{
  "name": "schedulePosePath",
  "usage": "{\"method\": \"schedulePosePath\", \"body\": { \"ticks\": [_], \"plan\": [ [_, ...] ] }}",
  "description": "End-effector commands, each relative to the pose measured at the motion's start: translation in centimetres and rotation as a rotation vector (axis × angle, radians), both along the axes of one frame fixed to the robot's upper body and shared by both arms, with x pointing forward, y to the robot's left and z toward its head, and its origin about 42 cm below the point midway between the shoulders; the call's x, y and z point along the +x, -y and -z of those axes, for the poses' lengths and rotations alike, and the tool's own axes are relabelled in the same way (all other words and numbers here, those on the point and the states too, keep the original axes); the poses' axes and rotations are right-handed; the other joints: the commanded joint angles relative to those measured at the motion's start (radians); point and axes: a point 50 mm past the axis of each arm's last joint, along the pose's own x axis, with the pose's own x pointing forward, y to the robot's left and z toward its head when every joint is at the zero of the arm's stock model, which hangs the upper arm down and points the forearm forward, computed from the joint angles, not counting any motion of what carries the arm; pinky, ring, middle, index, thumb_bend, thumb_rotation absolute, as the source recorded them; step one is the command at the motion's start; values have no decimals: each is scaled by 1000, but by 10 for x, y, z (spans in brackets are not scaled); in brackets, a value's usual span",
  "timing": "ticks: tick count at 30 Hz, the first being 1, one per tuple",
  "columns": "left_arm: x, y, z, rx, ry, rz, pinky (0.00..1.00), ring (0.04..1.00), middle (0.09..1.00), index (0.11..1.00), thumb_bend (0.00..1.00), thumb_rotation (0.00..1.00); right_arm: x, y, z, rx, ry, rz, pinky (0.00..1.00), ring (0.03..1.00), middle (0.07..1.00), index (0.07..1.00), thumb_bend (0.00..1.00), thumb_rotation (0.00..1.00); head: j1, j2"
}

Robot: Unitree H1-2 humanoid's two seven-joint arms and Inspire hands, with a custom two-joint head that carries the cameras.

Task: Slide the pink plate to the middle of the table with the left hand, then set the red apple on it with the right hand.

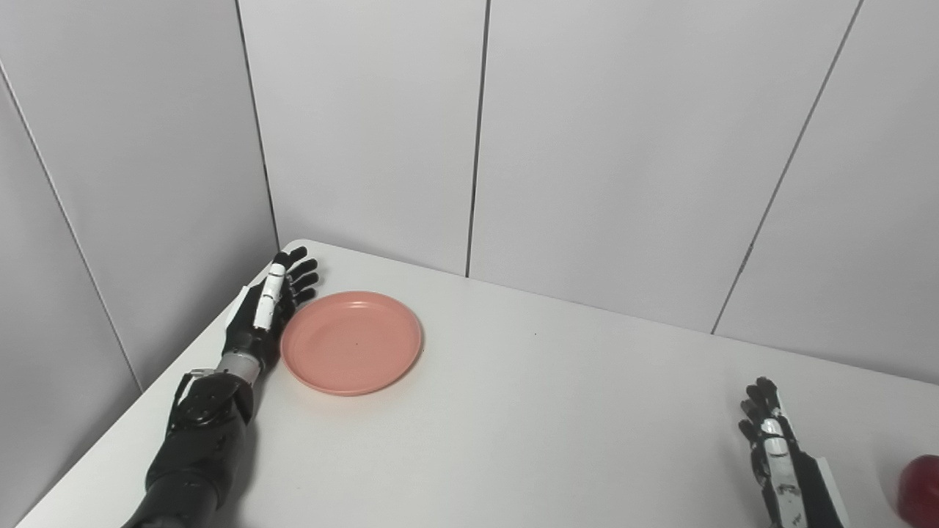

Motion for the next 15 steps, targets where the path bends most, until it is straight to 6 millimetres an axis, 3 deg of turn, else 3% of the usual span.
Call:
{"method": "schedulePosePath", "body": {
  "ticks": [1, 15],
  "plan": [
    [6, 6, -12, 24, 49, 18, 867, 872, 871, 862, 649, 1000, 5, 0, -13, -4, 49, -4, 1000, 999, 990, 1000, 727, 986, -4, -1],
    [5, 45, -14, 0, 44, 83, 870, 881, 892, 877, 645, 1000, 7, -3, -14, 1, 57, 1, 1000, 990, 983, 989, 713, 989, -22, 2]
  ]
}}
